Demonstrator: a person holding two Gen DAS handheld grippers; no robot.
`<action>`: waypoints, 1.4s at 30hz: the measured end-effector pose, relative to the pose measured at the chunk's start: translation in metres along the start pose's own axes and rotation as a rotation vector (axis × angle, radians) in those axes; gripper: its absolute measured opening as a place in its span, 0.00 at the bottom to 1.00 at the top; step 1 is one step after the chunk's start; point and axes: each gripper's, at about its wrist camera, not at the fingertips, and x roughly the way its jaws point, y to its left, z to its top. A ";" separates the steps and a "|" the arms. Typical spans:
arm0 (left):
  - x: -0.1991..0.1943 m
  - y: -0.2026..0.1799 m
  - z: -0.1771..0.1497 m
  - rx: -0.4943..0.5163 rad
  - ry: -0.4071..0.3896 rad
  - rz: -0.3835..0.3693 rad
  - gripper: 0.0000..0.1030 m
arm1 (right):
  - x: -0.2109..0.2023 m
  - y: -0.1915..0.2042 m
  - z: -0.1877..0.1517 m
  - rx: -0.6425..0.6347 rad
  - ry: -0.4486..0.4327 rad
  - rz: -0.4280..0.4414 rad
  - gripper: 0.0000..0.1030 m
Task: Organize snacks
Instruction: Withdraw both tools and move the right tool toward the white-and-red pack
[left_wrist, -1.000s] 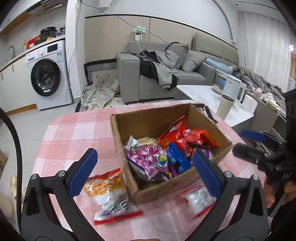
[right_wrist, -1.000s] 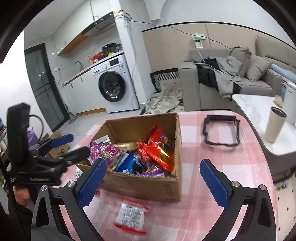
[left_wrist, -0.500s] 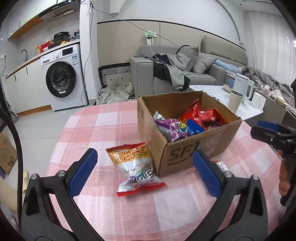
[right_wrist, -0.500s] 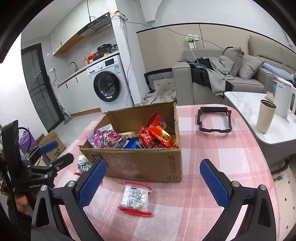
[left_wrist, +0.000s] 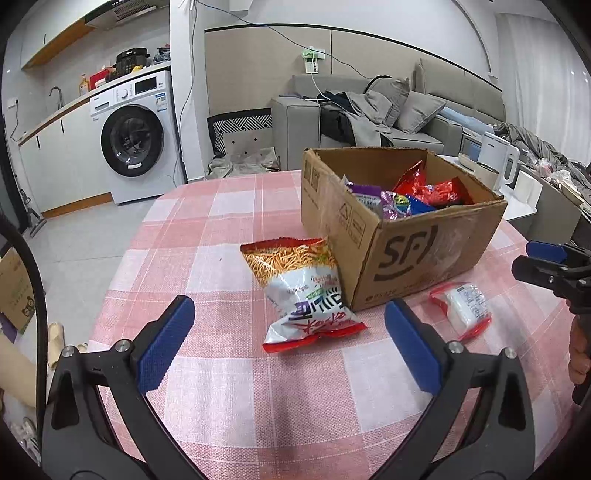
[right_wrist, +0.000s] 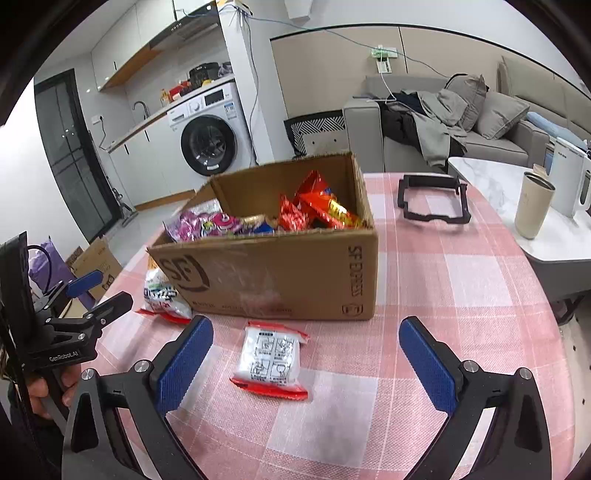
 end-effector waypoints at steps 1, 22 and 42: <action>0.003 0.001 -0.001 -0.003 0.005 0.001 0.99 | 0.001 0.001 -0.002 0.000 0.004 -0.001 1.00; 0.036 0.015 -0.016 -0.068 0.057 0.006 0.99 | 0.047 0.010 -0.028 -0.009 0.163 -0.009 0.99; 0.048 0.021 -0.019 -0.096 0.088 -0.010 0.99 | 0.069 0.033 -0.026 -0.042 0.196 0.044 0.79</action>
